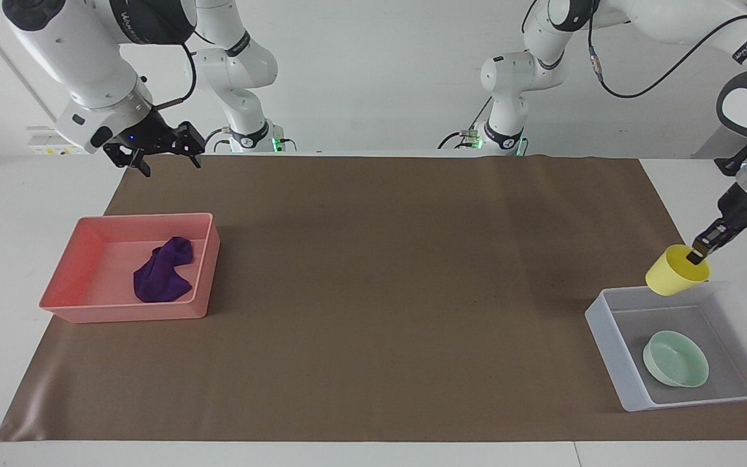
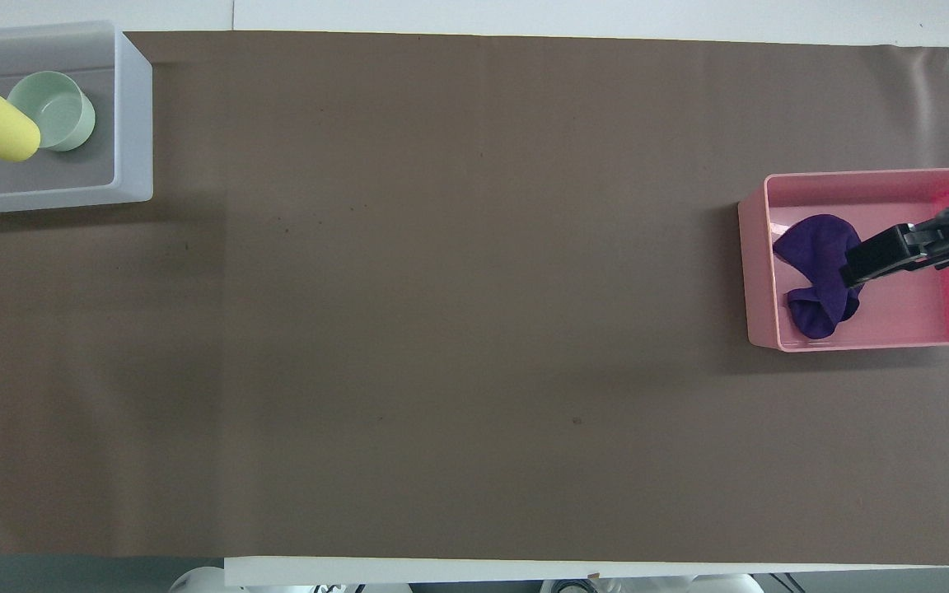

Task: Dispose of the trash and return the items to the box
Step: 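Carry the yellow cup into the white box with the left gripper, then release the cup beside the bowl and withdraw the left gripper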

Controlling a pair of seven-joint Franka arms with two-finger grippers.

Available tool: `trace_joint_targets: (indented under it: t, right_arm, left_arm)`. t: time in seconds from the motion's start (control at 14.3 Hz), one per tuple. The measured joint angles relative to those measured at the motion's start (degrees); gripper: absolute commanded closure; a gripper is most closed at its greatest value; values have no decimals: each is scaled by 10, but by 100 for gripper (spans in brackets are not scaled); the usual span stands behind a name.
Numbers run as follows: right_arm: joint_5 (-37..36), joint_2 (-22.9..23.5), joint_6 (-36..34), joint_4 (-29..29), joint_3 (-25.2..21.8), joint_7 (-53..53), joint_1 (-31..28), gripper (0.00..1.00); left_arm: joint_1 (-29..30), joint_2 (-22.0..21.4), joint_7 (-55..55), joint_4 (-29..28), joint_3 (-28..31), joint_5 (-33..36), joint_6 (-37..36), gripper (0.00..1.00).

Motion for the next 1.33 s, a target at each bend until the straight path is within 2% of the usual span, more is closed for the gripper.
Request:
trace_joint_targets:
  t: [0.28,0.63,0.7,0.77,0.84,0.91,1.19,1.33]
  right_arm:
    - [0,-4,-2,-1,0,0,0,0]
    - [0,-4,-3,-2,0,-2,0,0]
    - [-1,-4,-3,-2,0,-2,0,0]
    - [-3,-4,-3,-2,0,-3,0,0]
    - [-5,-4,-3,-3,0,-3,0,0]
    - [-5,-4,-3,-3,0,-3,0,0]
    - [-6,-4,-3,-3,0,-3,0,0]
    - [-6,-4,-3,-3,0,-3,0,0]
  left_arm:
    - [8,93,5,28,-1,15,98,100]
    - [9,140,5,29,-1,23,179,100]
    - [10,145,5,26,-1,23,188,88]
    - [13,149,5,19,-1,23,197,56]
    - [16,149,6,2,-1,23,211,19]
    - [18,148,6,-17,-1,23,229,2]
    - [12,131,6,-35,-6,23,244,0]
    - [8,93,6,-33,-6,23,191,0]
